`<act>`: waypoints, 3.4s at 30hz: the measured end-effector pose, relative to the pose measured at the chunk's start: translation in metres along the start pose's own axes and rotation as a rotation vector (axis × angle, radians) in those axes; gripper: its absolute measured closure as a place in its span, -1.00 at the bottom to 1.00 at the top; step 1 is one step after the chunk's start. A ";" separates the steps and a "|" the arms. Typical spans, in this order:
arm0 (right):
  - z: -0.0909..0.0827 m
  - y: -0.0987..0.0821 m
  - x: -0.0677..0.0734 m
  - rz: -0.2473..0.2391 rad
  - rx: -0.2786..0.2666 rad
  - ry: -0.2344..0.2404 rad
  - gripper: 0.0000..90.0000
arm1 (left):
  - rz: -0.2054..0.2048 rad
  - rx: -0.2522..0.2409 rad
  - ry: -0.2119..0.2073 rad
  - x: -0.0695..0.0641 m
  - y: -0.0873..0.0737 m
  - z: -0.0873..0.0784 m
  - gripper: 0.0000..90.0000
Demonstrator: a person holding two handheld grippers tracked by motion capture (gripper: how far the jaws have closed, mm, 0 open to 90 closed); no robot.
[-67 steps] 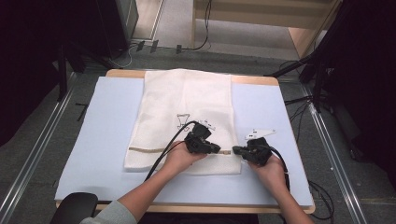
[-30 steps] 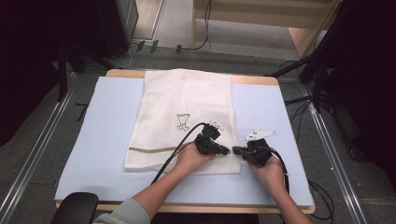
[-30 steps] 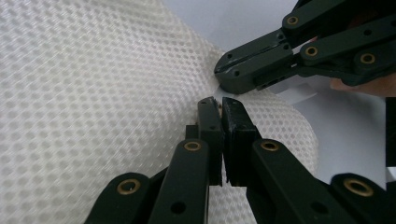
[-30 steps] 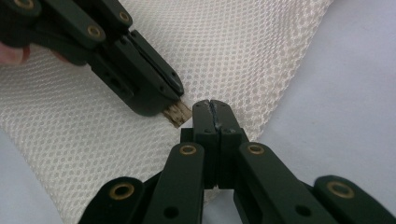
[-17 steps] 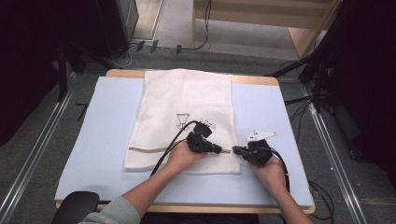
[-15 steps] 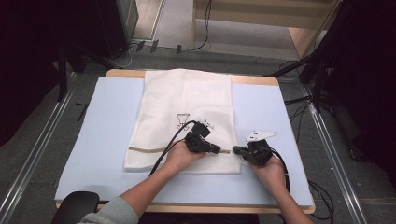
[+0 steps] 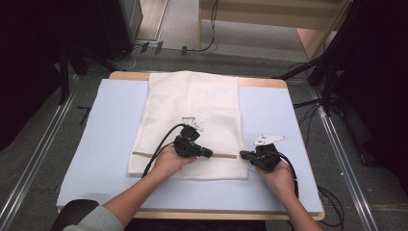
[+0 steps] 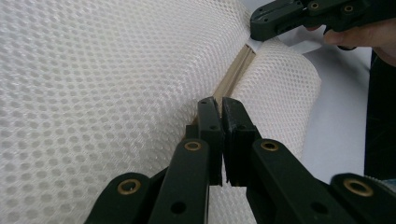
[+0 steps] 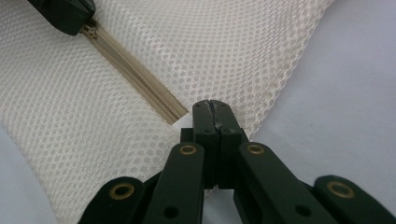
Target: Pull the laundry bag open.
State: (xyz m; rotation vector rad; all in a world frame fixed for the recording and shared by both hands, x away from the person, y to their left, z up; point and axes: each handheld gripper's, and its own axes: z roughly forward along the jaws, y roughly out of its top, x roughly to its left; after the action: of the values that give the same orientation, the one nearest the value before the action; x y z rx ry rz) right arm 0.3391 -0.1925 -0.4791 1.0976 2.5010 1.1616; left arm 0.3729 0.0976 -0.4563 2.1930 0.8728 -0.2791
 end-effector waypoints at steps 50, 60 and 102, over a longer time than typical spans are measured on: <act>-0.001 0.000 0.001 0.018 0.006 -0.008 1.00 | -0.031 0.006 0.016 0.022 -0.024 -0.059 0.97; -0.001 0.000 0.001 0.015 0.006 -0.008 1.00 | -0.044 -0.016 0.018 0.027 -0.029 -0.072 0.97; -0.001 0.000 0.001 0.004 0.005 -0.011 1.00 | -0.135 -0.026 0.062 0.059 -0.068 -0.129 0.97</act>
State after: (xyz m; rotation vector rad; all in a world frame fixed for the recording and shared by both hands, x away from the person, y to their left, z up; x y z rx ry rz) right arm 0.3379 -0.1927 -0.4784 1.1078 2.4961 1.1484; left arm 0.3628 0.2531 -0.4306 2.1316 1.0553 -0.2645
